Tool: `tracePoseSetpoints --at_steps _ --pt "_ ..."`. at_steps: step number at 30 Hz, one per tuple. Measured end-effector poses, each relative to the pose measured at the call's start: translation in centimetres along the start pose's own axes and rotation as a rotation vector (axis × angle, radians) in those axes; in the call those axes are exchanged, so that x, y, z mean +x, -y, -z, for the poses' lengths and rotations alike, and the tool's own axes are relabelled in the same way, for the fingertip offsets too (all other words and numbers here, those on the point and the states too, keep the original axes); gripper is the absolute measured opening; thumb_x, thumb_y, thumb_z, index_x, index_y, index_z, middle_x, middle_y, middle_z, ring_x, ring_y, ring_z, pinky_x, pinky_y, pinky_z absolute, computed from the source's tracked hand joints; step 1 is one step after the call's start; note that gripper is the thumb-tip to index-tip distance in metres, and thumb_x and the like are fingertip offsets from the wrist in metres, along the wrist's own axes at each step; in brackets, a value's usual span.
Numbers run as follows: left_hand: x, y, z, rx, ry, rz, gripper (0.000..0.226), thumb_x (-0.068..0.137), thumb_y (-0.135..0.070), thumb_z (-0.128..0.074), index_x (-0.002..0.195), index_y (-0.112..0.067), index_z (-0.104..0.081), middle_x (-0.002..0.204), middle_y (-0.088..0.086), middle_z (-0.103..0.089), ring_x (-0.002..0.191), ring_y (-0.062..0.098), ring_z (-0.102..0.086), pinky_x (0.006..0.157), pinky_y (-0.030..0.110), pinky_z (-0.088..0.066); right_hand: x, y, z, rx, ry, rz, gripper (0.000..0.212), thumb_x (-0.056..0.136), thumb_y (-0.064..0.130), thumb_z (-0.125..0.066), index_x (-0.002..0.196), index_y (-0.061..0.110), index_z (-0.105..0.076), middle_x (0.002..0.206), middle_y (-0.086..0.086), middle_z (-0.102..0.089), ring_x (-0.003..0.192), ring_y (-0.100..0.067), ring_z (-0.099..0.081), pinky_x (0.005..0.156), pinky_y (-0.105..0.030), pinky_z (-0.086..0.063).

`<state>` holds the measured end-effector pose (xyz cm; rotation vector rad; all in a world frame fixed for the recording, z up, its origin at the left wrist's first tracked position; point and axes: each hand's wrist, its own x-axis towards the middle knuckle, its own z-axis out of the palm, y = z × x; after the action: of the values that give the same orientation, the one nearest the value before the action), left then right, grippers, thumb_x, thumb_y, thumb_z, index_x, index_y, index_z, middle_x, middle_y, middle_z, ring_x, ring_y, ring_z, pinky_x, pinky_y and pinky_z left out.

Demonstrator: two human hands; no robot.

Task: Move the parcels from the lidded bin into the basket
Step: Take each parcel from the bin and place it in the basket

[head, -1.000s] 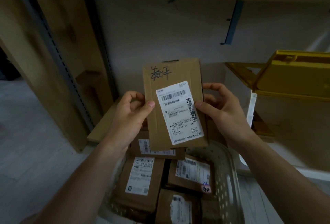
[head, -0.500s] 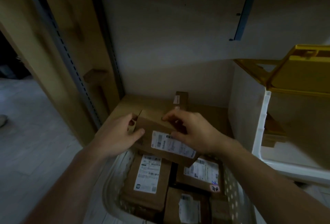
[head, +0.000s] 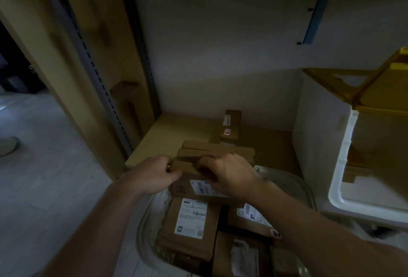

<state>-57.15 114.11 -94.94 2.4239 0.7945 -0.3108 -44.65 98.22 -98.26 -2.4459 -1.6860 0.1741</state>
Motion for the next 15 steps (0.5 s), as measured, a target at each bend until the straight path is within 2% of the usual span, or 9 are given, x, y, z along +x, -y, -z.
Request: tracePoseSetpoints --at_steps 3,7,9,12,13,15 --pt "0.1 -0.1 0.1 0.034 0.013 0.02 0.02 0.102 -0.041 -0.053 0.11 -0.023 -0.06 0.108 -0.001 -0.066 0.097 0.012 -0.062 0.08 0.031 -0.049 0.2 -0.1 -0.9 -0.025 -0.041 0.024 0.049 0.097 0.031 -0.061 0.144 0.033 -0.045 0.143 0.0 -0.051 0.128 -0.023 -0.051 0.107 -0.044 -0.045" --pt "-0.1 -0.4 0.4 0.062 -0.033 0.001 0.046 0.104 -0.042 -0.048 0.141 -0.014 -0.05 0.136 0.006 -0.058 0.119 0.019 -0.056 0.1 0.036 -0.048 0.2 -0.2 -1.5 -0.077 -0.111 0.068 0.047 0.096 0.028 -0.063 0.142 0.029 -0.053 0.141 -0.003 -0.052 0.132 -0.026 -0.046 0.109 -0.044 -0.04" --pt "-0.3 -0.6 0.5 0.038 -0.033 -0.016 0.042 0.105 -0.041 -0.047 0.139 -0.017 -0.052 0.131 0.002 -0.059 0.115 0.017 -0.056 0.096 0.034 -0.048 0.1 -0.2 -1.6 -0.104 -0.138 0.071 0.048 0.095 0.027 -0.065 0.141 0.028 -0.054 0.14 -0.004 -0.053 0.131 -0.026 -0.046 0.106 -0.044 -0.042" --pt "-0.3 -0.7 0.4 0.011 -0.032 -0.034 0.025 0.105 -0.038 -0.047 0.121 -0.022 -0.059 0.111 -0.001 -0.064 0.097 0.012 -0.059 0.082 0.032 -0.047 0.0 -0.2 -1.8 -0.12 -0.16 0.06 0.05 0.091 0.027 -0.07 0.139 0.027 -0.055 0.137 -0.005 -0.054 0.128 -0.028 -0.048 0.102 -0.045 -0.045" --pt "-0.3 -0.7 0.4 0.002 -0.039 -0.038 0.025 0.105 -0.037 -0.047 0.121 -0.022 -0.058 0.111 -0.002 -0.064 0.095 0.011 -0.058 0.078 0.03 -0.046 0.0 -0.3 -1.7 -0.124 -0.163 0.053 0.051 0.089 0.027 -0.072 0.138 0.027 -0.055 0.137 -0.006 -0.054 0.128 -0.028 -0.048 0.101 -0.047 -0.046" --pt "-0.3 -0.8 0.3 -0.018 -0.071 -0.052 0.034 0.106 -0.036 -0.047 0.136 -0.022 -0.053 0.12 -0.005 -0.059 0.097 0.008 -0.052 0.076 0.027 -0.043 -0.1 -0.3 -1.6 -0.136 -0.179 0.032 0.055 0.086 0.03 -0.076 0.136 0.028 -0.055 0.136 -0.006 -0.053 0.127 -0.029 -0.047 0.101 -0.049 -0.047"
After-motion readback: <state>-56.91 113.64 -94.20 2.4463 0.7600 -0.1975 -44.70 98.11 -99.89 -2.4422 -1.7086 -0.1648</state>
